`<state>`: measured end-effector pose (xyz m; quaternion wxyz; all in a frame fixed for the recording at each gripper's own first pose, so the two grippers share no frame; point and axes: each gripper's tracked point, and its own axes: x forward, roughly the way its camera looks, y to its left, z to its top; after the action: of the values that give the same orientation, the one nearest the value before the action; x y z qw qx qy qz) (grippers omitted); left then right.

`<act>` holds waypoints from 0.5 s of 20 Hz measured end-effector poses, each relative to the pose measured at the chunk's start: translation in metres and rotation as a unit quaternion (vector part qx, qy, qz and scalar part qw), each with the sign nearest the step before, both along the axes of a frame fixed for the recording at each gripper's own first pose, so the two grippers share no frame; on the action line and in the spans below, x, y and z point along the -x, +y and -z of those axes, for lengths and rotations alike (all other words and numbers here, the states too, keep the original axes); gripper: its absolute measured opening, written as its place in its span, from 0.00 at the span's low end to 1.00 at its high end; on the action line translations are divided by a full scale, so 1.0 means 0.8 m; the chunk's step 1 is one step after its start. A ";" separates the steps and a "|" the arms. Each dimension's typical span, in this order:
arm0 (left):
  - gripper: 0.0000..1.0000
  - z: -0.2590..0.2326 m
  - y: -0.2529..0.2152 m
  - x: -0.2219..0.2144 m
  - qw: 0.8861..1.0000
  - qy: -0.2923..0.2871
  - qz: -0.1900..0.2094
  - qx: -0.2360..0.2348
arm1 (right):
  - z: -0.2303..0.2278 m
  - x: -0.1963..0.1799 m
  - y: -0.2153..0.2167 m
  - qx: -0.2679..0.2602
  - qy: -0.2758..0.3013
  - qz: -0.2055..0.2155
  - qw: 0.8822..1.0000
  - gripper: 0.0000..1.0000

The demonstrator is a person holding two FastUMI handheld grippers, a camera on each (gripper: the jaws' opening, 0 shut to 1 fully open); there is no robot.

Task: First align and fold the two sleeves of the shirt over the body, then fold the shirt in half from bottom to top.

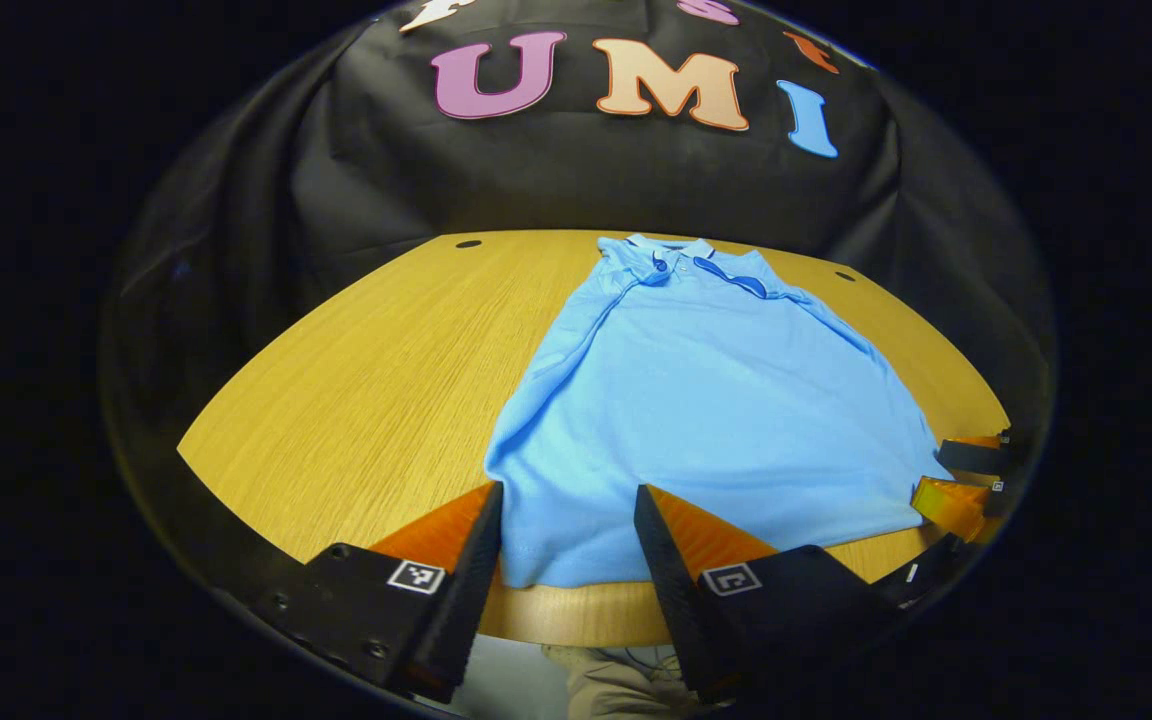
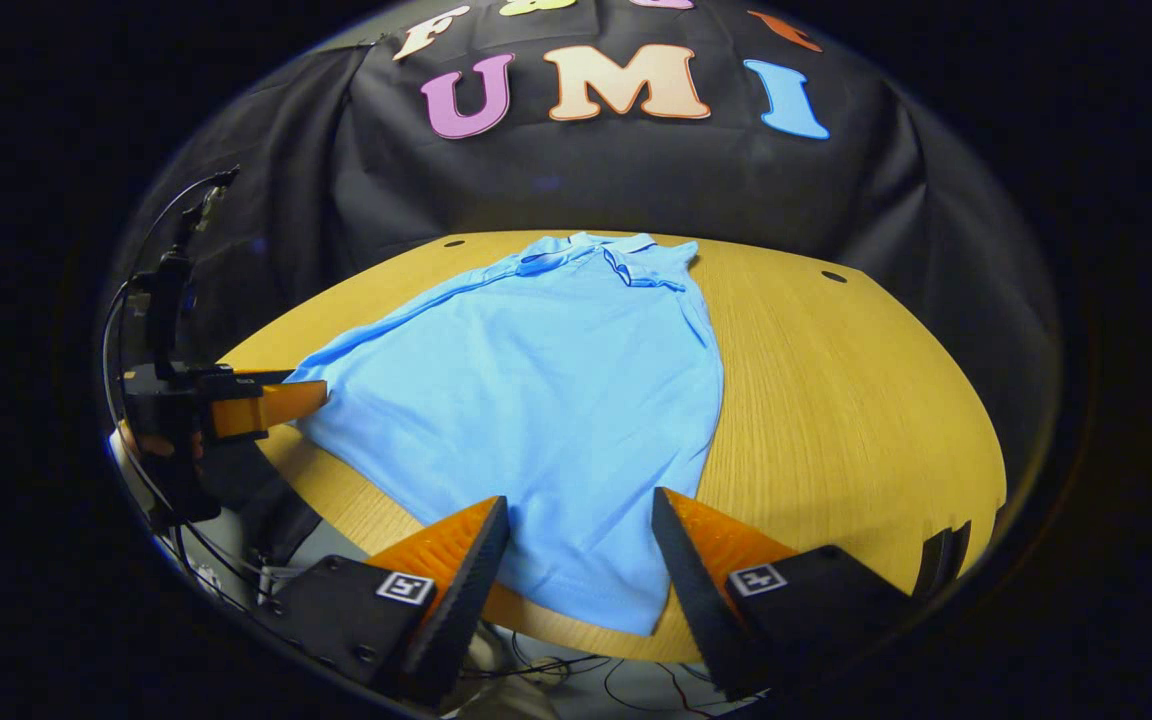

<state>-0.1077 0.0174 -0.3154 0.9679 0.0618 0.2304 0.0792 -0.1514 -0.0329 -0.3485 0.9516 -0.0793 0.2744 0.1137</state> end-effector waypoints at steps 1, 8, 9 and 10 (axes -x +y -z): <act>0.66 0.000 -0.008 -0.001 1.000 0.001 0.008 0.003 | 0.000 0.001 0.001 -0.004 0.002 -0.001 1.000 0.72; 0.00 -0.001 -0.020 -0.006 1.000 0.022 0.017 0.008 | -0.004 -0.002 0.000 -0.028 0.023 0.012 0.999 0.03; 0.00 -0.007 -0.020 -0.006 1.000 0.019 0.014 0.010 | -0.013 -0.003 -0.001 -0.033 0.017 0.016 0.999 0.03; 0.00 -0.018 -0.022 -0.009 1.000 0.011 0.015 0.014 | -0.025 -0.009 -0.002 -0.039 0.006 0.021 0.999 0.03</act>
<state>-0.1006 -0.0001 -0.3013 0.9671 0.0522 0.2414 0.0610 -0.1444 -0.0341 -0.3285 0.9545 -0.0354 0.2771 0.1048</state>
